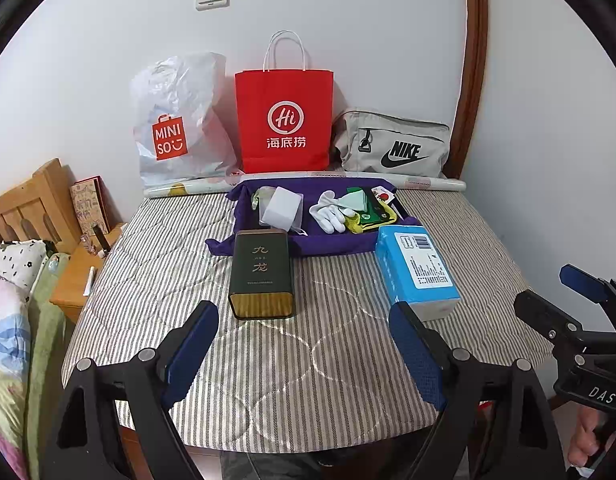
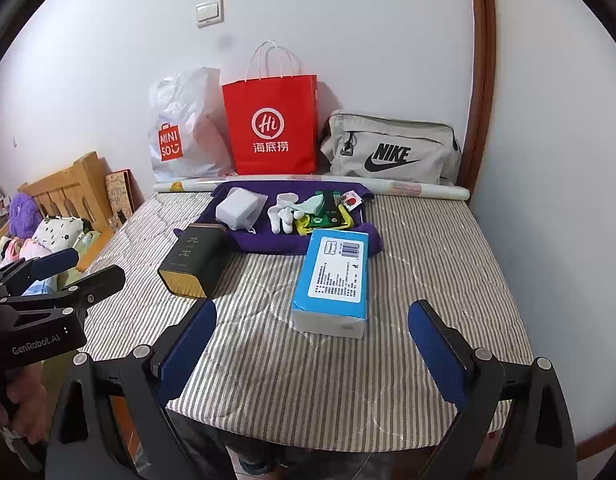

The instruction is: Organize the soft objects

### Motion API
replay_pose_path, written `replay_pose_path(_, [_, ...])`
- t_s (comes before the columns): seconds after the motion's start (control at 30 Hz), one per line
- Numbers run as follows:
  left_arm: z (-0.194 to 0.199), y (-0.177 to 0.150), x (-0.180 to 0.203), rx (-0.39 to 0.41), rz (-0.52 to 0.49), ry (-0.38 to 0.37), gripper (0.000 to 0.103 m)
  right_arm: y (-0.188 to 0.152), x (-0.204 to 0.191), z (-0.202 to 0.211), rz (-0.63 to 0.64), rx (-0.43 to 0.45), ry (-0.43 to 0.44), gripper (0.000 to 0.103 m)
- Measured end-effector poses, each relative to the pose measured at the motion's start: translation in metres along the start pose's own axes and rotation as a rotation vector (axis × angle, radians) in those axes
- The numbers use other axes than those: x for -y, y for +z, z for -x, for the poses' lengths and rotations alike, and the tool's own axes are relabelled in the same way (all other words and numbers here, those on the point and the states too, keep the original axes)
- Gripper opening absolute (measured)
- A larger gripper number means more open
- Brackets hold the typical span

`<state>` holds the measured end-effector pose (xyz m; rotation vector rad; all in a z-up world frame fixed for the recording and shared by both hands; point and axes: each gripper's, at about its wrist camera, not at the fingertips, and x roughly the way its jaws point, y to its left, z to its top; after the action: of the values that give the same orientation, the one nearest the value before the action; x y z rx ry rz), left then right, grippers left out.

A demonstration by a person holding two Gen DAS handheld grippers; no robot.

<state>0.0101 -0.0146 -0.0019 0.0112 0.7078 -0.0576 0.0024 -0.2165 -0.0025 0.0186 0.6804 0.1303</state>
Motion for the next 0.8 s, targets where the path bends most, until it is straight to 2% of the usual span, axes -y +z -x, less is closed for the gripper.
replay_pose_path(0.8, [0.0015,-0.0005,0.0,0.0,0.005,-0.004,0.086,-0.0012,0.0001,-0.0006,0.007,-0.002,0.001,0.096])
